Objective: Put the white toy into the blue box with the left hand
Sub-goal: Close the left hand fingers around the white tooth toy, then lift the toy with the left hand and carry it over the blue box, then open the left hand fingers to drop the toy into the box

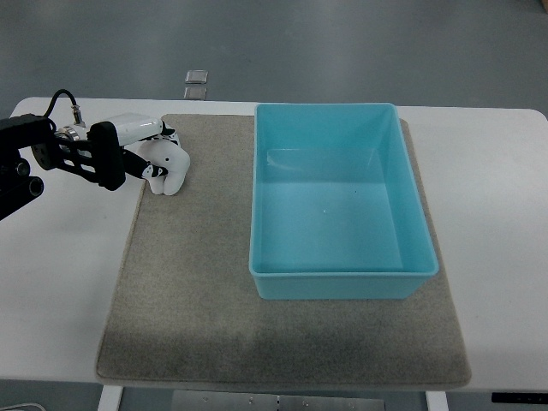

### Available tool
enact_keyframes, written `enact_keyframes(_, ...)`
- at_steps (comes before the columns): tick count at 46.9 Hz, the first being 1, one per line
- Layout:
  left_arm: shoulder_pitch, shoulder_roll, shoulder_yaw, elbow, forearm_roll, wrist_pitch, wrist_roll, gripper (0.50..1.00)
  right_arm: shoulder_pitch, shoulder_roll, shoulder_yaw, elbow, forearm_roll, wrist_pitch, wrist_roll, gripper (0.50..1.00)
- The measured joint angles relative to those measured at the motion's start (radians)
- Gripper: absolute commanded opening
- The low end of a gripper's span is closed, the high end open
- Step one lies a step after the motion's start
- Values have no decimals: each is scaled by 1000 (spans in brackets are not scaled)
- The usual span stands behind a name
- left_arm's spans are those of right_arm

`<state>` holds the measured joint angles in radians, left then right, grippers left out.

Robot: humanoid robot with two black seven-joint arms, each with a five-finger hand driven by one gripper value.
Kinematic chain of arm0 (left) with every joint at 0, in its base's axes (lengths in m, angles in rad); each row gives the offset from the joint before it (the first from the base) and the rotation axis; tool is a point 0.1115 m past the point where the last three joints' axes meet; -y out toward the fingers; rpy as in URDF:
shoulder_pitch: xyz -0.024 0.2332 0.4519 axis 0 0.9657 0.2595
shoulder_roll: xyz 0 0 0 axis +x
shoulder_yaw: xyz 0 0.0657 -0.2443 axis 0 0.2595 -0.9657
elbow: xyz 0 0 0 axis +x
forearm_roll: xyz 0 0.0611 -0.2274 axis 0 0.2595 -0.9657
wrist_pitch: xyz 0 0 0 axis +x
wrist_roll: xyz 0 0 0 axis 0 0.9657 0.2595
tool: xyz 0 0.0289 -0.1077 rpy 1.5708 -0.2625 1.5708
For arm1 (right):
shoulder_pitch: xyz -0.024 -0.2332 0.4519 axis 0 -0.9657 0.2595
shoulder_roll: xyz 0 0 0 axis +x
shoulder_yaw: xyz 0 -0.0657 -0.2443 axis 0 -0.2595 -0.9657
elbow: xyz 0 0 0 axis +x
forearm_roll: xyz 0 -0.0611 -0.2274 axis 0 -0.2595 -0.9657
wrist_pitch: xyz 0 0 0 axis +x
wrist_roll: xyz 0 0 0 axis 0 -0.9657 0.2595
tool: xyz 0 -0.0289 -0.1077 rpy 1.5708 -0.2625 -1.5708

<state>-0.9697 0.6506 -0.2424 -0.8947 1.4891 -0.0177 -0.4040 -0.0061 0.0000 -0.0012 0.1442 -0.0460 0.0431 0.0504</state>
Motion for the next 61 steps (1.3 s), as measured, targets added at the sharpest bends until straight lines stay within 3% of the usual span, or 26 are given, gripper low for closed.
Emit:
enact_keyframes(15,-15,8,-11,-18,55,3,-14,500,0,0,0,0,0,0,0,936)
enact_keyframes(33,-133,0,-15,-69,48,-1,-19,500,0,0,0,0,0,0,0,936)
enact_keyframes(41,-219,-13,-7,-119,43,-25,-19,500,0,0,0,0,0,0,0,936)
enact_keyframes(48,-273,-35,-6,-168,42,-90,-18,500,0,0,0,0,0,0,0,936)
enact_keyframes(61,-271,-131,1,-205,49,-127,-10,500,0,0,0,0,0,0,0,936)
